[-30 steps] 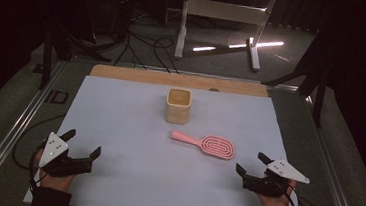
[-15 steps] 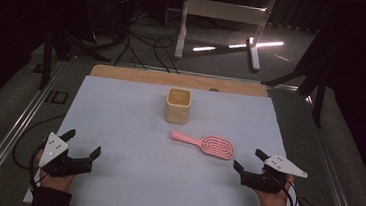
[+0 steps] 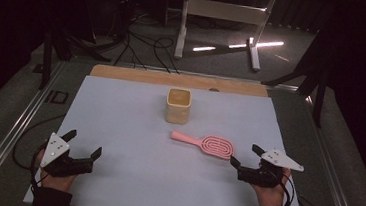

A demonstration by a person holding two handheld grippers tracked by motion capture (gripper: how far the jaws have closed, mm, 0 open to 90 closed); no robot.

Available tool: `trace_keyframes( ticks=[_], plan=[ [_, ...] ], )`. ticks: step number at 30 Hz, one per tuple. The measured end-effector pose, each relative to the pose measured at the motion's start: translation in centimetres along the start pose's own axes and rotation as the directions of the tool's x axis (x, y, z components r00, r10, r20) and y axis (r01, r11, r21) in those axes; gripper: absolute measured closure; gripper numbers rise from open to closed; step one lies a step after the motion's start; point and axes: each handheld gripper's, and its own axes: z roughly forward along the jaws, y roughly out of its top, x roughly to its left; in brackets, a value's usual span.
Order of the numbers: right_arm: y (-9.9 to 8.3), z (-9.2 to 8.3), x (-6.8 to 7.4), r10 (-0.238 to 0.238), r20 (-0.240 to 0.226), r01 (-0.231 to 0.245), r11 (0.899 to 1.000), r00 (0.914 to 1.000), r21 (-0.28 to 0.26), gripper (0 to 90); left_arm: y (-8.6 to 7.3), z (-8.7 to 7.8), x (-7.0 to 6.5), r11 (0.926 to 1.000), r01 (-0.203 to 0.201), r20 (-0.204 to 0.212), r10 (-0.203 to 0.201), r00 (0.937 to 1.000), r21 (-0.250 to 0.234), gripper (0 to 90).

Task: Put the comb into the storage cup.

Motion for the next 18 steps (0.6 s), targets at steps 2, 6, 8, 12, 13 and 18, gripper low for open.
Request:
trace_keyframes(
  ticks=[2,6,8,12,13,18],
  plan=[
    [0.2,0.4,0.1,-0.003,0.001,0.003,1.000,1.0000,0.007,8.6,0.0,0.0,-0.1,1.0000,-0.001,0.002,0.001,1.0000,0.000,0.2],
    [0.5,0.8,0.2,-0.001,-0.003,0.001,1.000,1.0000,0.010,8.6,0.0,0.0,-0.1,1.0000,-0.004,0.002,0.004,1.0000,0.001,0.2],
    [0.7,1.0,0.3,-0.006,-0.005,0.006,1.000,1.0000,0.012,8.6,0.0,0.1,-0.1,1.0000,-0.006,0.003,0.006,1.0000,0.000,0.2],
    [1.0,1.3,0.5,-0.008,-0.009,0.008,1.000,0.9999,0.011,8.6,0.0,0.1,-0.2,1.0000,-0.005,0.004,0.005,1.0000,0.000,0.2],
    [1.1,1.4,0.5,-0.013,-0.012,0.013,1.000,0.9999,0.011,8.6,0.0,0.1,-0.2,1.0000,-0.005,0.004,0.005,1.0000,0.000,0.2],
    [1.7,1.9,0.6,-0.003,-0.023,0.003,1.000,0.9997,0.006,8.6,0.0,0.1,-0.2,0.9999,-0.008,0.006,0.008,1.0000,0.006,0.2]
  ],
)
